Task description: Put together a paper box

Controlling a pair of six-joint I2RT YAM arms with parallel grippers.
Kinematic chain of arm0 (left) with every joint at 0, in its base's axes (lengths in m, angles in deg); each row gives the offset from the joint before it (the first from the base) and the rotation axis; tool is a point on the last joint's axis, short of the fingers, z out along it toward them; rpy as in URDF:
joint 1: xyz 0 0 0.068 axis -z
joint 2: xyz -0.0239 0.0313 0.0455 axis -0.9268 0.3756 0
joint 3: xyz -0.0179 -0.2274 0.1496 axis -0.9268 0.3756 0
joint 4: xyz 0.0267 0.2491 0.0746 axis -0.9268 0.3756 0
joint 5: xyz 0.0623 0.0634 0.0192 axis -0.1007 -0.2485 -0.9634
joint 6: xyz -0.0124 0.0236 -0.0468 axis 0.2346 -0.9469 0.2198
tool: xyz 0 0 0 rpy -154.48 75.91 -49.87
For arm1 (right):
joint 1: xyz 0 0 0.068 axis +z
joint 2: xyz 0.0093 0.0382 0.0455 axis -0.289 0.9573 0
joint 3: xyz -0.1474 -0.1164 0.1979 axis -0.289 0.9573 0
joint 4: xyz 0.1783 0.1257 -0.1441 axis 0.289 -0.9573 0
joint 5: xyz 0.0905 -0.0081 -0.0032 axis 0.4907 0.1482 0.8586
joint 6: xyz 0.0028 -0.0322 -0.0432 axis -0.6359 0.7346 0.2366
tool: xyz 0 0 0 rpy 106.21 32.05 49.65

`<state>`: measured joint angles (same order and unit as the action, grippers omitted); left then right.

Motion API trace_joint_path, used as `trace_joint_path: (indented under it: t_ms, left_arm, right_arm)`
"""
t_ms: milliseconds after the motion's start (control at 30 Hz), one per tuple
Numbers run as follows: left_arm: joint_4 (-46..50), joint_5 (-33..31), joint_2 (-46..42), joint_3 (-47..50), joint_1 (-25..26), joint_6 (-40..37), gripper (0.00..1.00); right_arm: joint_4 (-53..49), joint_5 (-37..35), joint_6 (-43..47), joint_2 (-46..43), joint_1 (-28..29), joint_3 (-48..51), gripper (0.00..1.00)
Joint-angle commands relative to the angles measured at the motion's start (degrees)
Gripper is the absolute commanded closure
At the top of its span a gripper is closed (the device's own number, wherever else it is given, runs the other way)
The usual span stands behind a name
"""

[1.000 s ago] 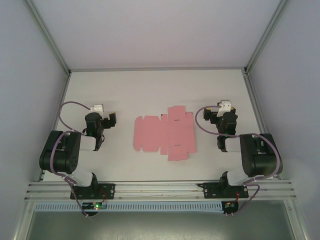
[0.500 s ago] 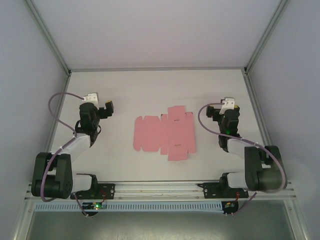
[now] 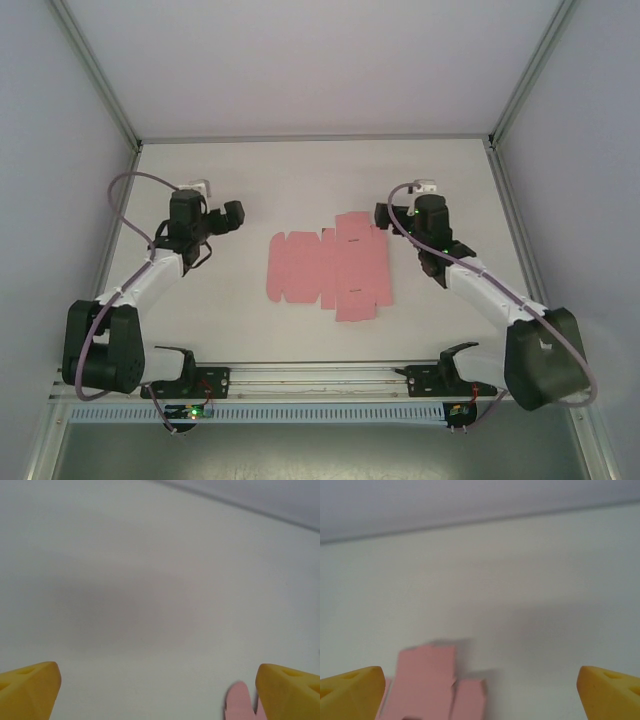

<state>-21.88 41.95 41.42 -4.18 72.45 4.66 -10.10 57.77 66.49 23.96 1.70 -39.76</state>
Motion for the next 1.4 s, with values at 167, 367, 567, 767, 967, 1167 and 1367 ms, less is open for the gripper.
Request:
trace_joint_path:
  t_ms: [167,367,567,767,967,1167,1367]
  left_arm:
    - [9.5,5.8,5.1,-5.2,6.1,2.5,0.00]
    - [12.6,6.9,10.4,-7.7,9.9,1.5,0.00]
    - [10.4,12.2,13.4,-7.2,11.1,3.5,0.00]
    - [2.5,23.5,15.0,-4.4,11.3,7.8,0.00]
    - [0.4,28.2,16.7,-4.2,12.1,10.2,0.00]
    - [-5.8,31.7,18.8,-1.7,12.5,13.8,0.02]
    - [-7.6,35.9,23.0,-4.7,12.6,16.1,0.59]
  right_arm:
    - [-9.1,16.2,-7.8,13.2,5.6,-7.8,0.02]
    - [-6.6,17.2,-10.7,20.0,4.8,-6.8,0.02]
    - [-3.0,17.5,-12.0,22.7,3.3,-3.5,0.03]
    - [-0.1,18.7,-12.3,24.7,2.6,-1.7,0.02]
    - [3.4,19.8,-13.6,26.0,2.7,-0.4,0.02]
    - [4.6,20.2,-13.6,26.0,2.6,0.7,0.02]
    - [5.6,20.6,-13.6,25.4,2.6,1.3,0.02]
